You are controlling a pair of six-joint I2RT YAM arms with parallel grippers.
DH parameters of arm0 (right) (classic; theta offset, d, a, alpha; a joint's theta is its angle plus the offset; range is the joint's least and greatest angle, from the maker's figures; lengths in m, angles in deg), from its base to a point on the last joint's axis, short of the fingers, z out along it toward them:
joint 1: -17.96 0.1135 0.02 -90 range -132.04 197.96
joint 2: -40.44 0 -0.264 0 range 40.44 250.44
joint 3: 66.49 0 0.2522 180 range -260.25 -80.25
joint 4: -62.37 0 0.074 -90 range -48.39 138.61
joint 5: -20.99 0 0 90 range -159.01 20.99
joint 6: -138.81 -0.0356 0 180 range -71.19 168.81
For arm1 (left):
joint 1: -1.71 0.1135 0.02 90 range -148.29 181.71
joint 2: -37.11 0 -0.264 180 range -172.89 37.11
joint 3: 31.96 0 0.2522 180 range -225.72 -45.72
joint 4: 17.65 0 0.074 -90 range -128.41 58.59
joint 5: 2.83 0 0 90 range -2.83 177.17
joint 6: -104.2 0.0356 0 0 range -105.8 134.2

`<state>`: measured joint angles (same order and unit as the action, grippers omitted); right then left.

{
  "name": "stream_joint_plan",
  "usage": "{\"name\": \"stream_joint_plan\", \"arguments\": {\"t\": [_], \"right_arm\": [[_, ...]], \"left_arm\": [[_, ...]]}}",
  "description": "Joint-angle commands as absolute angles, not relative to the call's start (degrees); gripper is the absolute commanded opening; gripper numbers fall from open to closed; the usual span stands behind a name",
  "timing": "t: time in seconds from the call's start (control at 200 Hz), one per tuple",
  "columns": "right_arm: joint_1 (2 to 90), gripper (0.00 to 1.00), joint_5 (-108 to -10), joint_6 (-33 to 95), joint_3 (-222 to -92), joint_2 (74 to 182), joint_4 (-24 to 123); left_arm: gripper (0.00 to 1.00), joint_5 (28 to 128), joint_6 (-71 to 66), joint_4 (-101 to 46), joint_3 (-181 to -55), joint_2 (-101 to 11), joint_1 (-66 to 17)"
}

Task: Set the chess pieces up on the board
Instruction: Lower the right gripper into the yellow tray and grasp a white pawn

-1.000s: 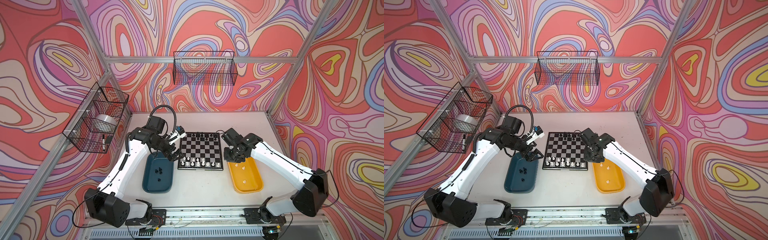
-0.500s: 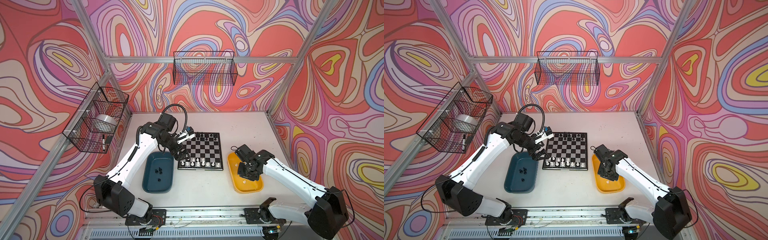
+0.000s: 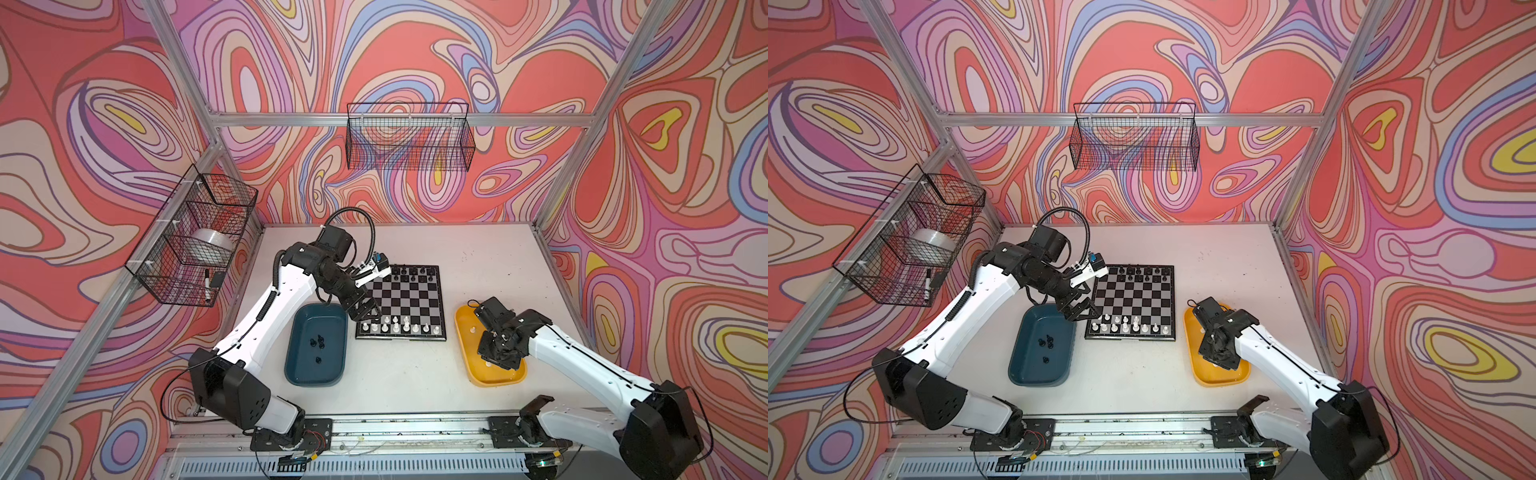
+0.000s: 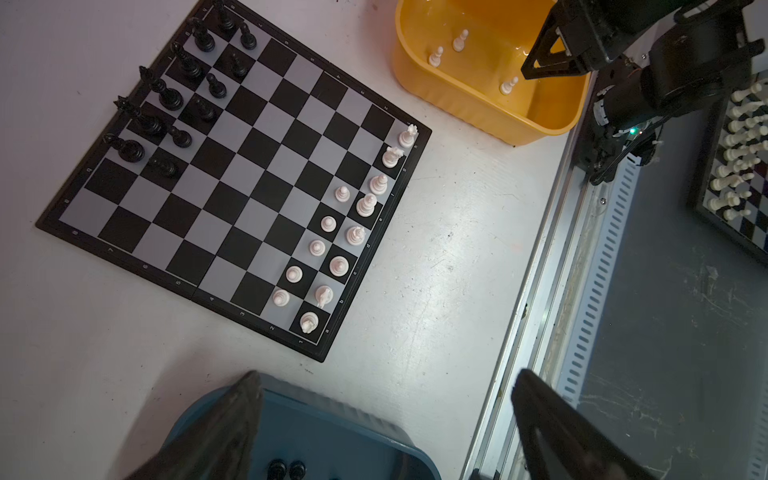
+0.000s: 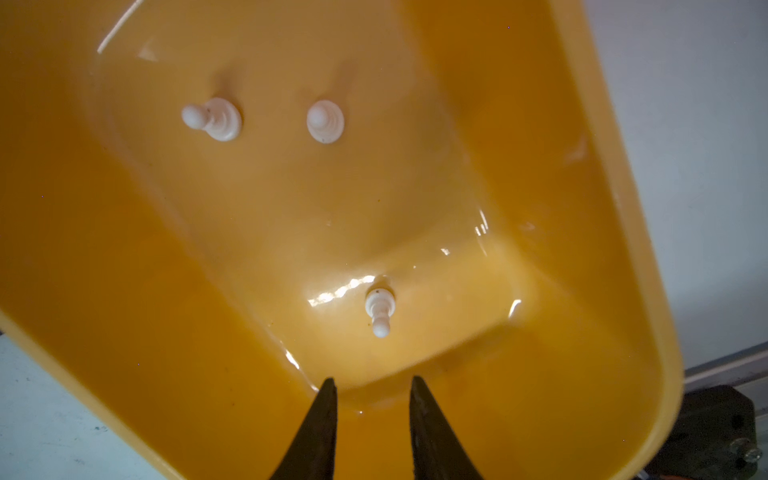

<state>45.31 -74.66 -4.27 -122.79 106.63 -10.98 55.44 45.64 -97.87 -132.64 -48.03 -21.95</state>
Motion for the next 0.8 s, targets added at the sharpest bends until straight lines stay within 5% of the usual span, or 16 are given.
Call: {"name": "stream_joint_plan", "arguments": {"t": [0.0, 0.796], "right_arm": [[44.34, 0.29, -73.99, -3.62, -121.57, 106.51, -9.06], [41.78, 0.24, -72.07, -1.66, -118.10, 109.84, -5.24]], "left_arm": [[0.94, 53.81, 45.69, -99.70, -133.87, -47.79, -22.64], [0.94, 55.53, 45.23, -98.95, -132.48, -48.05, -22.97]]}}
